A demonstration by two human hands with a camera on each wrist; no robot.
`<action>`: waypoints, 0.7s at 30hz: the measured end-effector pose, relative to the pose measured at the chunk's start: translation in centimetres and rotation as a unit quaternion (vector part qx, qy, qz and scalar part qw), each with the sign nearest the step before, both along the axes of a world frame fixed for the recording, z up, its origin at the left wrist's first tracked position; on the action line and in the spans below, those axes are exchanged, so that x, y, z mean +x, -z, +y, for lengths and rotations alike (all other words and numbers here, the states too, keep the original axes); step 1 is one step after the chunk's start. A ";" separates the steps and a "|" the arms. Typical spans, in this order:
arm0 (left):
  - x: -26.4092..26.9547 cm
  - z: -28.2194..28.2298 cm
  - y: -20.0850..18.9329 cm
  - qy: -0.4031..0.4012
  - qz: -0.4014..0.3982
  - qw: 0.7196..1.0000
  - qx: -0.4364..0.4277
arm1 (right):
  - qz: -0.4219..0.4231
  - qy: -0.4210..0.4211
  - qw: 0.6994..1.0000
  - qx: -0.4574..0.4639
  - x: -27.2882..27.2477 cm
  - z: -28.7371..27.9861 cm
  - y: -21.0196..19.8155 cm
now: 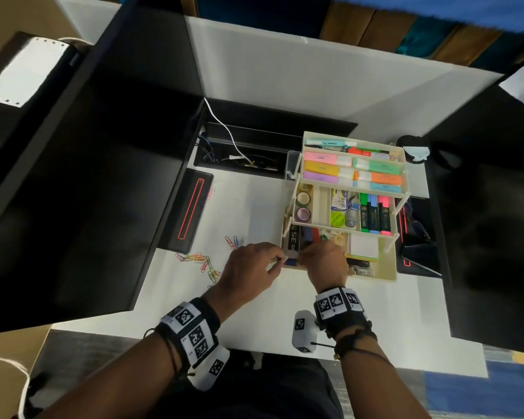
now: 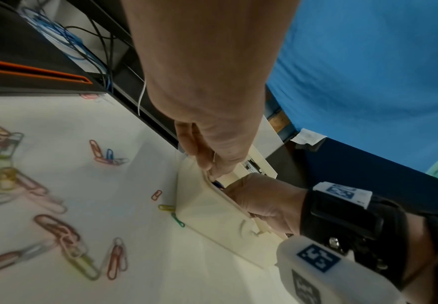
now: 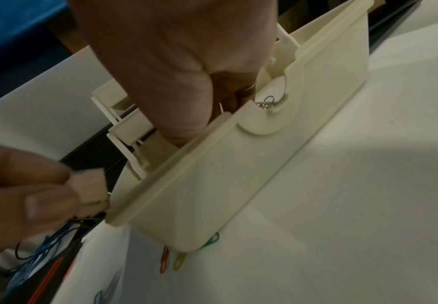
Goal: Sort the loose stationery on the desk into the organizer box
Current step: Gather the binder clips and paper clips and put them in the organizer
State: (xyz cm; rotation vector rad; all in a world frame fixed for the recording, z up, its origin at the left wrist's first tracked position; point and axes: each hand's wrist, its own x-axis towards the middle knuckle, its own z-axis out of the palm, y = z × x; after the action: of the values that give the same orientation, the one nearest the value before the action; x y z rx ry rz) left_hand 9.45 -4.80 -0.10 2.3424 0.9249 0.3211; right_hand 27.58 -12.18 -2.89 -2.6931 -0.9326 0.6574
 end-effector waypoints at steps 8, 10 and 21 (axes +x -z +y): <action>-0.8 0.6 -0.5 -0.027 -0.025 0.999 -0.023 | 0.052 -0.006 0.998 0.024 0.7 -0.6 -0.5; -0.2 0.7 -0.6 -0.035 -0.031 0.999 -0.023 | 0.062 0.000 0.996 0.058 1.0 -1.4 -0.6; 7.2 -0.7 -0.7 0.015 0.074 0.997 0.004 | 0.053 0.075 0.970 0.225 2.3 -6.2 -1.5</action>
State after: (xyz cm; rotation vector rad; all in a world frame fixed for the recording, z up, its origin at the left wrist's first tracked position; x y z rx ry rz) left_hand 16.60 -5.50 0.59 2.4109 0.9594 0.1404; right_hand 29.85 -18.35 -1.35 -2.2738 -0.7359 0.4818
